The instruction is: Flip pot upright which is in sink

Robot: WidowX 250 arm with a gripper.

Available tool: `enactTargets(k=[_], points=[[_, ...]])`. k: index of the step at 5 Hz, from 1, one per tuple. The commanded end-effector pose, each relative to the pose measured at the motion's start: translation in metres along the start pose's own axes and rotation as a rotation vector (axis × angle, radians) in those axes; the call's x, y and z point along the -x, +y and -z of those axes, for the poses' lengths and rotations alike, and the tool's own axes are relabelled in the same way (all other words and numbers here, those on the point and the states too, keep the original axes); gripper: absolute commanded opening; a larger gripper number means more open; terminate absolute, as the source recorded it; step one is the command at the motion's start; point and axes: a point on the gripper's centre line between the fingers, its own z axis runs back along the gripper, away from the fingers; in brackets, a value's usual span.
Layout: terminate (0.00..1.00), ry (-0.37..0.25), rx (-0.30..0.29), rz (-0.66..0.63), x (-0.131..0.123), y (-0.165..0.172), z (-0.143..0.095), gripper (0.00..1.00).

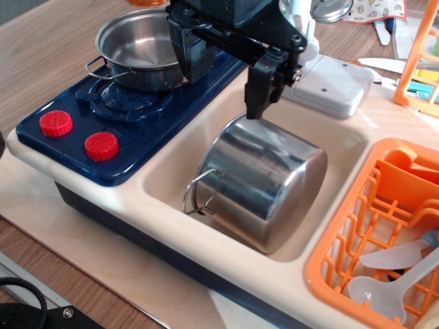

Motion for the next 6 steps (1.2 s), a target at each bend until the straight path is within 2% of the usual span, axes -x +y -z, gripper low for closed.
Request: enactTargets(k=[1,2,3,4,5,6], points=[[0.0,0.0,0.0,0.0,0.0,0.0,0.0,1.0],[0.0,0.066,0.168,-0.091,-0.001,0.001,0.0,1.0],[0.0,0.087,0.225,-0.121,0.0,-0.002,0.004,1.0],[0.0,0.093,0.324,-0.166,0.004,-0.004,0.016,1.0],[0.0,0.064,0.372,-0.217,0.01,-0.01,0.026,1.0],[0.0,0.06,0.429,-0.259,0.012,-0.014,0.033,1.0]])
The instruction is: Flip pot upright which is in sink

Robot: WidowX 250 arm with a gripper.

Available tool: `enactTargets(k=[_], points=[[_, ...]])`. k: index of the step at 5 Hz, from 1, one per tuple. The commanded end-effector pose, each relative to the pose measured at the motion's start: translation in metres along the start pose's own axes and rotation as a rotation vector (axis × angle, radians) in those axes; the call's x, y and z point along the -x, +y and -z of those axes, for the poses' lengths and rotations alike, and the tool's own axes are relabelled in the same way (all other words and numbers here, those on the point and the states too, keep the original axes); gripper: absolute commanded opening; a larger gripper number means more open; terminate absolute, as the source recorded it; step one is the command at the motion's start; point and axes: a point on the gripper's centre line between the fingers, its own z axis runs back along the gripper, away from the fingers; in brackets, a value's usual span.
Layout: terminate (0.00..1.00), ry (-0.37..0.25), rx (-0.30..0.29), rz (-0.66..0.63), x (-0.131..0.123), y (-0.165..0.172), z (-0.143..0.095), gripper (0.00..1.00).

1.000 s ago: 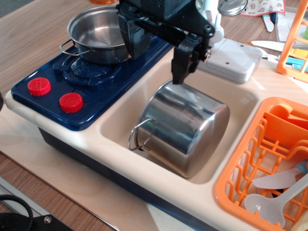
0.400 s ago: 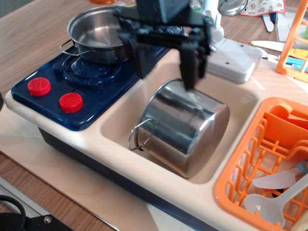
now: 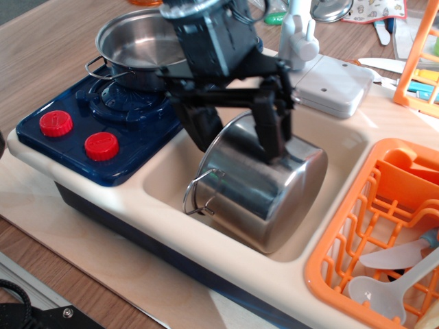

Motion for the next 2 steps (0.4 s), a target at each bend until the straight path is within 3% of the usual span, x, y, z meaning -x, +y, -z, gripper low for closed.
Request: enactTargets(k=[1,2], points=[[0.0,-0.061,0.069,-0.029,-0.003,-0.009,0.001,1.0],[0.0,-0.095,0.075,-0.055,-0.003,-0.028,0.007,0.0]])
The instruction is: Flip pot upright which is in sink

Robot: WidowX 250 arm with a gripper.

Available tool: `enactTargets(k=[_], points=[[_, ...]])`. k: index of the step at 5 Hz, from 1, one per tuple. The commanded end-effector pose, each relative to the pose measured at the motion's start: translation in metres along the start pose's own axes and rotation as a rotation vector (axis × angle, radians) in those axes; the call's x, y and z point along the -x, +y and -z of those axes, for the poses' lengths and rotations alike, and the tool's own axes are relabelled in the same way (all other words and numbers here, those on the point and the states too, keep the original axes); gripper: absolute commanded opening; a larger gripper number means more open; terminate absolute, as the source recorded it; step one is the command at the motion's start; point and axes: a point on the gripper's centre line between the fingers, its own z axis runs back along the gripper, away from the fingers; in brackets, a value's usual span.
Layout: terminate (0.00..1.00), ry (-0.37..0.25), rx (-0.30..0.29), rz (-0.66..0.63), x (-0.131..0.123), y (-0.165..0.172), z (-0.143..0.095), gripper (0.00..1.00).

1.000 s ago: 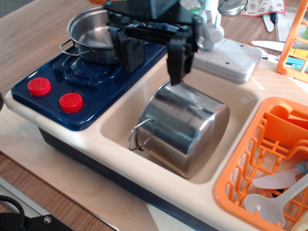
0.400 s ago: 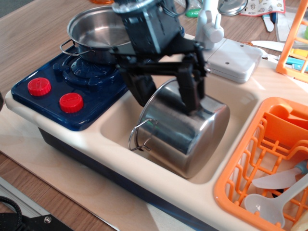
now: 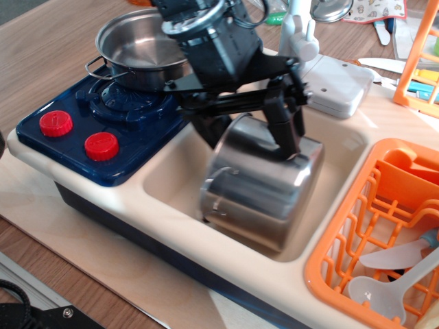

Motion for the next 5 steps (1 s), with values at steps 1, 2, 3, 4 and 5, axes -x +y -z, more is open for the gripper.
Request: enactTargets(k=[1,2,3,4,5], points=[[0.0,-0.04,-0.025,-0.025,0.0,-0.031,0.008,0.0],[0.0,-0.026,-0.126,0.026,-0.005,-0.037,0.008,0.0],[0.0,-0.014,-0.238,0.088,-0.011,-0.033,0.007,0.0],[0.0,-0.004,-0.267,0.144,-0.015,-0.026,0.007,1.0],[0.0,-0.004,-0.267,0.144,-0.015,-0.026,0.007,1.0]])
